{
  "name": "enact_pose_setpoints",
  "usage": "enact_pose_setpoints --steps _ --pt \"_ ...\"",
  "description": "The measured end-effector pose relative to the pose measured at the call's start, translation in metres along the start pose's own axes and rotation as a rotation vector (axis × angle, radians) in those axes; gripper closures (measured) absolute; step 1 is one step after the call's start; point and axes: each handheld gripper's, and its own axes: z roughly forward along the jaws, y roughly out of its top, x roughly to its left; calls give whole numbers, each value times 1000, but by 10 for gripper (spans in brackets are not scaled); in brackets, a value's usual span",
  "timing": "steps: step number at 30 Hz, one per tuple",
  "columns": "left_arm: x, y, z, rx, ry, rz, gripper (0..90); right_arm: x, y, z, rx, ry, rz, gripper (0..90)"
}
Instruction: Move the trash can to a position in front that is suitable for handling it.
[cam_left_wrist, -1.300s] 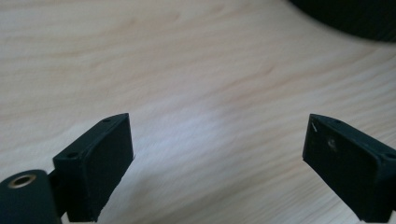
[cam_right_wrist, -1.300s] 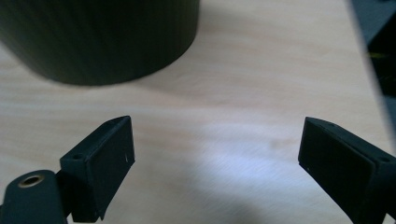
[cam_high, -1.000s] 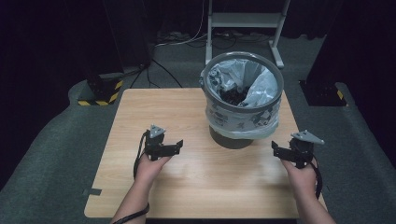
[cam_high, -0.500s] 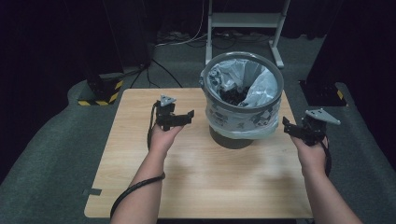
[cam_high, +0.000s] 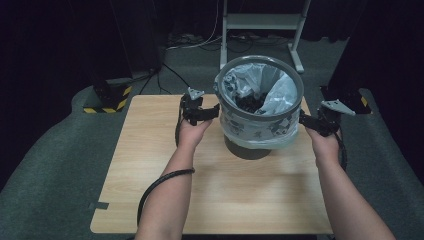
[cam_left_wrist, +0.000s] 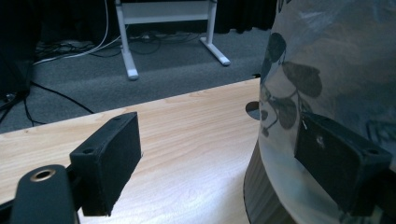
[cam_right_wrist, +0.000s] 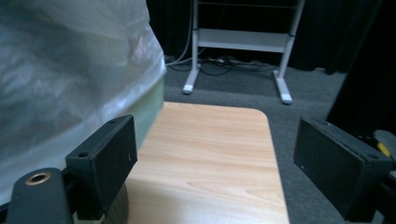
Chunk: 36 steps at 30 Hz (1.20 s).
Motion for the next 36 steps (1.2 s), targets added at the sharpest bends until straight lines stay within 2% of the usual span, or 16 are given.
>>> enact_pose_setpoints --steps 1,2,3,5,6,8,9,10,11,12,13,15,16,20,28,36 --pt "0 0 0 0 0 0 148 0 0 0 0 0 0 135" --pt "-3 1 4 -10 5 -8 157 2 -1 5 -2 -7 -36 142" --pt "-3 1 4 -10 5 -8 195 2 -1 5 -2 -7 -36 142" --pt "-5 2 6 -9 11 -27 223 3 -2 8 -8 -32 -69 151" --pt "-6 2 8 -4 16 -36 257 6 -3 10 -23 -62 -86 160" --pt "-6 2 7 -1 -2 -25 284 7 -3 9 -25 -48 -95 134" --pt "-5 2 5 1 -21 -18 293 10 -2 9 -31 4 -114 139" --pt "-4 2 4 5 -38 -21 302 12 -2 9 -24 32 -112 139" --pt "-4 2 4 5 -38 -21 326 14 -1 10 -7 69 -121 143" --pt "-4 2 4 5 -47 -22 326 14 -1 10 -7 69 -121 143" --pt "-6 2 1 3 -55 -14 357 18 -1 11 10 93 -153 175" --pt "-8 3 0 4 -57 -2 401 23 -1 12 12 97 -168 267" --pt "-8 3 0 7 -62 -5 415 25 -1 11 9 101 -169 312" --pt "-8 3 -1 15 -71 -14 459 27 -2 11 8 116 -158 361" --pt "-12 1 -10 22 -57 -6 506 31 -5 4 -6 120 -172 370" --pt "-14 -5 -21 28 -74 -1 515 37 -11 -10 -15 109 -169 372"
